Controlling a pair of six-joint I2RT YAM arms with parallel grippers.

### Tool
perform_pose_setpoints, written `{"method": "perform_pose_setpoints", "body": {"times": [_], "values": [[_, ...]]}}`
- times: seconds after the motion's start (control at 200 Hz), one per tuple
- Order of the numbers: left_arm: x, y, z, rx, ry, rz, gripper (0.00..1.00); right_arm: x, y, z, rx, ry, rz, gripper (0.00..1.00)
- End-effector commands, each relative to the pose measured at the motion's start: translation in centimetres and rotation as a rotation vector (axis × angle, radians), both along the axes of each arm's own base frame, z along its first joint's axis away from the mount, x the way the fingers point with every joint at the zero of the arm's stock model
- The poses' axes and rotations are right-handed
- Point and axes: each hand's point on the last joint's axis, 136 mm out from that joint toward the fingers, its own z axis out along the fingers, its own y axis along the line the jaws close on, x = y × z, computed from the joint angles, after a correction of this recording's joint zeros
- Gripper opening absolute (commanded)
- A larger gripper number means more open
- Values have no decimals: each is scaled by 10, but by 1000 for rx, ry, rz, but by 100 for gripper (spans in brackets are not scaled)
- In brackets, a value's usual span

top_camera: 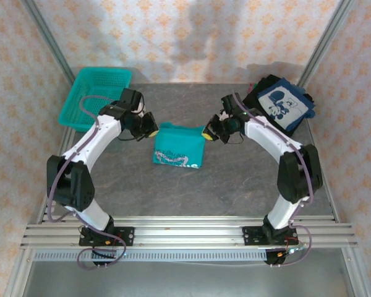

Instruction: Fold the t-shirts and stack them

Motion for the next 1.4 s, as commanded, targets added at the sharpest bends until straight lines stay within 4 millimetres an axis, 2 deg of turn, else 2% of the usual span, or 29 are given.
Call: {"method": "perform_pose_setpoints", "body": {"times": [0.0,0.14,0.245,0.25,0.315,0.355,0.415,0.465,0.51,0.535,0.54,0.63,0.701,0.756,0.766,0.776,0.796,0.841,0.856,0.946,1.006,1.081,1.151,1.206,1.286,1.396], "values": [[23,13,6,30,-39,16,0,11,-16,-11,-40,33,4,0],[48,15,-3,53,-29,20,0,37,-24,-25,-47,57,-8,0],[70,19,-20,77,-8,37,0,58,-26,-44,-60,85,-2,0],[71,19,-26,79,3,38,0,59,-27,-45,-61,86,-1,0],[86,21,-44,88,26,52,0,76,-28,-61,-79,93,-1,6],[95,22,-51,98,33,60,10,87,-31,-68,-93,106,-6,14],[109,19,-55,84,36,69,40,109,-36,-70,-118,82,-24,37],[121,16,-43,62,6,84,56,127,-41,-60,-151,26,-36,45],[131,14,-19,41,-46,92,67,139,-48,-43,-183,-23,-46,53],[135,14,-2,36,-77,93,95,141,-50,-30,-201,-54,-38,57],[135,14,0,37,-79,92,97,142,-51,-26,-204,-62,-34,58],[136,15,77,63,-206,50,100,129,-57,16,-286,-160,27,68],[120,19,130,82,-300,23,100,102,-53,34,-338,-215,125,73],[99,19,165,96,-384,-12,100,79,-49,35,-371,-228,194,75],[97,19,166,101,-386,-18,100,75,-47,35,-374,-230,206,75],[89,19,178,100,-415,-21,100,72,-47,35,-379,-234,215,75],[80,20,189,102,-445,-29,100,66,-44,35,-386,-246,233,77],[60,18,204,94,-500,-66,100,54,-40,31,-413,-268,267,79],[51,18,215,95,-537,-79,100,51,-39,29,-420,-274,276,80],[6,24,226,98,-614,-91,100,45,-33,14,-440,-293,308,82],[-23,29,226,97,-648,-89,100,49,-30,2,-439,-287,318,83],[-57,36,217,103,-656,-81,100,57,-23,-10,-433,-290,338,84],[-86,39,195,97,-631,-76,100,65,-16,-22,-429,-285,358,84],[-107,41,170,102,-602,-78,100,72,-12,-33,-437,-276,374,84],[-133,54,140,137,-546,-52,100,79,-8,-49,-440,-247,396,84],[-161,64,122,158,-514,-34,100,84,-4,-68,-461,-205,426,84]]}}
